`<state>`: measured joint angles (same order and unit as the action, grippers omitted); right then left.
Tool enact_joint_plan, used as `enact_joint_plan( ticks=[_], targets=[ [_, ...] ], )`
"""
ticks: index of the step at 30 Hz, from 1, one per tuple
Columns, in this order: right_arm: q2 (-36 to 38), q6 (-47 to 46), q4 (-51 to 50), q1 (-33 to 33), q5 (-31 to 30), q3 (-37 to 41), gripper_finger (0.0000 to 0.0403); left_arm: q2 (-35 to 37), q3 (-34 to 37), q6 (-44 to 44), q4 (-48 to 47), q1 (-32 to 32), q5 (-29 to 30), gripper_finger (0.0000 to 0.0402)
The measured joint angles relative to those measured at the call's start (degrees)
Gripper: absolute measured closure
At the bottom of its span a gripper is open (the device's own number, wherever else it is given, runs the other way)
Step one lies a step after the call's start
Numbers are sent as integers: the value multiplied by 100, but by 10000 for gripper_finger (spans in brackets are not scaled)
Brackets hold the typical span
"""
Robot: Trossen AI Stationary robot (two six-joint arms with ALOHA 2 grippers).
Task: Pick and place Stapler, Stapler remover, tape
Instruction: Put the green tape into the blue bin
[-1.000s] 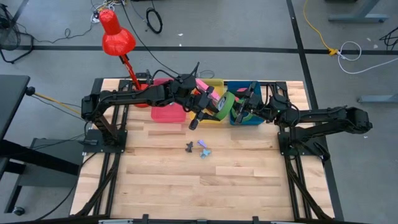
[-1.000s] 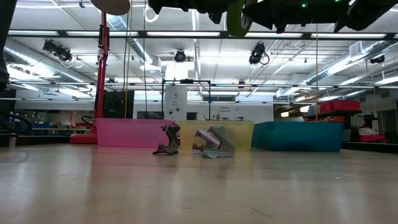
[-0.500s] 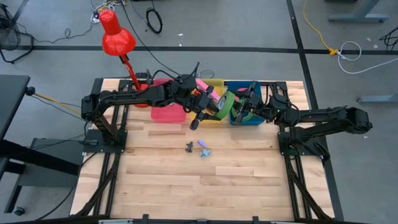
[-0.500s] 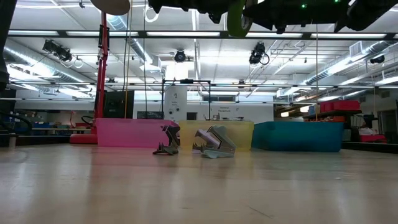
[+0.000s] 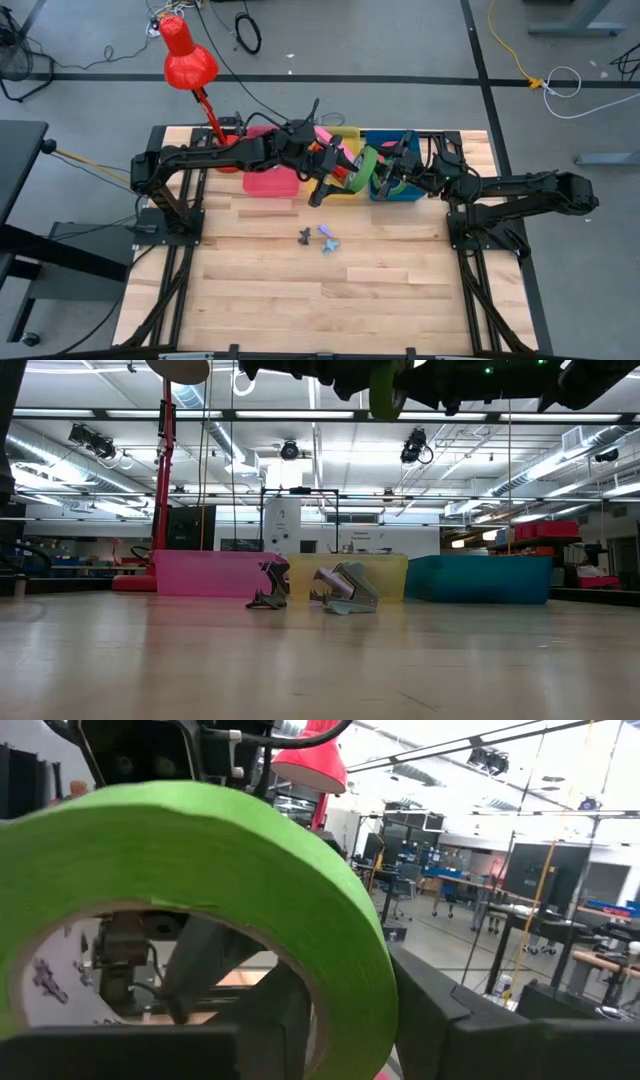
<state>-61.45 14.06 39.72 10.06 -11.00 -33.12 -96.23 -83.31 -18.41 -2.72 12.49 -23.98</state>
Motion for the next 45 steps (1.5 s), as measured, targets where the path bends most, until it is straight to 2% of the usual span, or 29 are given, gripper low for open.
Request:
enact_joint_plan(
  ticks=[6, 19, 21, 26, 32, 34, 38, 45],
  targets=[
    [0, -5, 16, -2, -164, 0, 307, 0, 0, -20, -12, 9, 32, 112],
    [4, -3, 34, -2, -208, 0, 309, 363, -4, -28, -193, 28, 207, 110],
    [4, -4, 59, -4, -376, 0, 309, 423, -7, -33, -264, 37, 302, 110],
    [4, -30, -66, 0, -800, 1, 309, 576, 0, -90, -1098, 119, 542, 110],
    [4, -49, -421, 0, -805, 2, 309, 573, 0, -90, -1667, 157, 622, 110],
    [4, -142, -611, 3, -822, 2, 309, 573, 0, -90, -1761, 157, 807, 112],
    [4, -269, -893, 3, -1043, 2, 309, 573, 0, -86, -1853, 157, 1150, 135],
    [4, -327, -1235, 3, -1260, 2, 309, 573, 0, 35, -1869, 225, 1182, 203]
  ],
)
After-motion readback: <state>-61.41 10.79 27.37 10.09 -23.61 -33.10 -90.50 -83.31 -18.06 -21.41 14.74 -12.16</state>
